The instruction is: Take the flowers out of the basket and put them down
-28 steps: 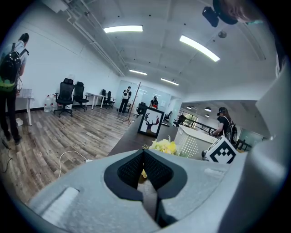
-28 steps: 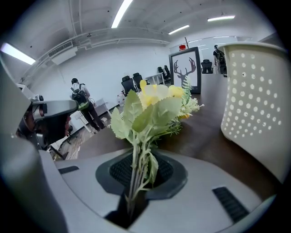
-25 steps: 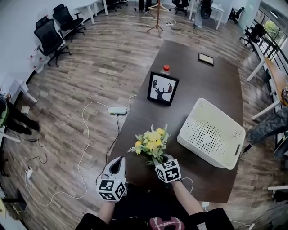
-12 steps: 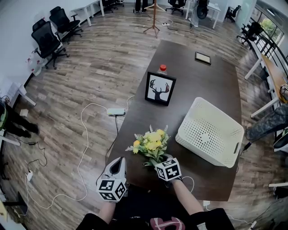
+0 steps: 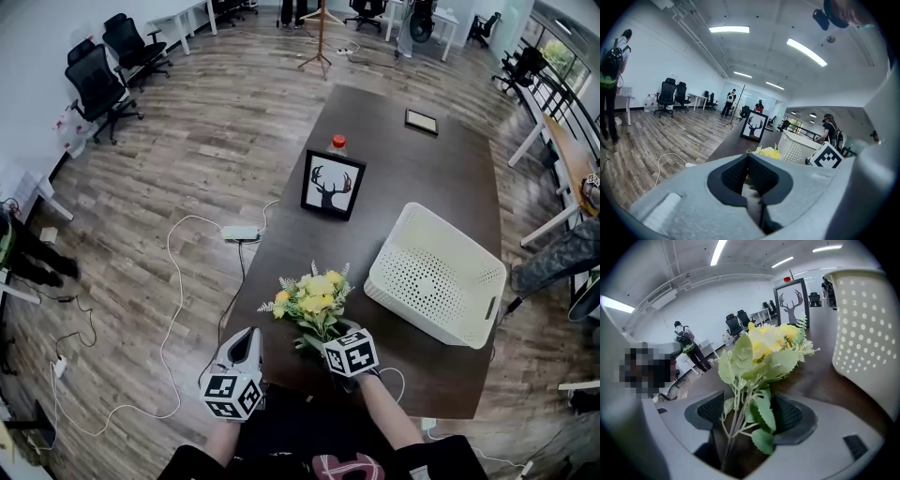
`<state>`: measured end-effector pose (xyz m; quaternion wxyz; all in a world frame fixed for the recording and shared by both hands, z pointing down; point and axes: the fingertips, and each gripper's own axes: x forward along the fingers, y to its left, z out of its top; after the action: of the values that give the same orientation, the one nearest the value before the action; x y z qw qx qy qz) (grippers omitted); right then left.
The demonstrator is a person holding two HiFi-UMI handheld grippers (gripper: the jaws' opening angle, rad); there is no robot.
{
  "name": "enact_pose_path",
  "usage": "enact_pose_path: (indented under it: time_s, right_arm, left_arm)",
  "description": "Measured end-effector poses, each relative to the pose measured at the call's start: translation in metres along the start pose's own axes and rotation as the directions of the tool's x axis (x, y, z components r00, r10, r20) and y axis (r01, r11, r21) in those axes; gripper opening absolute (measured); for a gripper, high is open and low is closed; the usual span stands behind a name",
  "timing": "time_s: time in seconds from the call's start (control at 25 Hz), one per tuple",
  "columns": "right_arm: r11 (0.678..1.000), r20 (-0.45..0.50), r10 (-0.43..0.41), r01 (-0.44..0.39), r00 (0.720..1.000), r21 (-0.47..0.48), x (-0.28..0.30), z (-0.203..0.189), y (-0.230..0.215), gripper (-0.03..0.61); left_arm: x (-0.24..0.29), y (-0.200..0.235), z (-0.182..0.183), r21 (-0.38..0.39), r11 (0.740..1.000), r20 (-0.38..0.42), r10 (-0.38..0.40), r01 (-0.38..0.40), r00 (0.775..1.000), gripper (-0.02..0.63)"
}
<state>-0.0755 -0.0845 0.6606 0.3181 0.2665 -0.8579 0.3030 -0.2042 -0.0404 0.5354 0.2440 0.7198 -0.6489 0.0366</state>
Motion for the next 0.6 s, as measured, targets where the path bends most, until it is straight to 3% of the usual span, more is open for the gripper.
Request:
enact_pose_path:
  time_s: [0.16, 0.6]
  right_arm:
    - [1.000, 0.010, 0.007, -0.007, 1.000, 0.009, -0.008, 0.002, -0.001, 0.377]
    - [1.000, 0.106, 0.010, -0.009, 0.994, -0.006, -0.042, 0.017, 0.004, 0.394]
  left_arm:
    - [0.000, -0.003, 0.000, 0.000, 1.000, 0.001, -0.004, 0.004, 1.000, 0.008]
    - [0.003, -0.015, 0.004, 0.005, 0.999, 0.014, -0.033, 0.033, 0.999, 0.008]
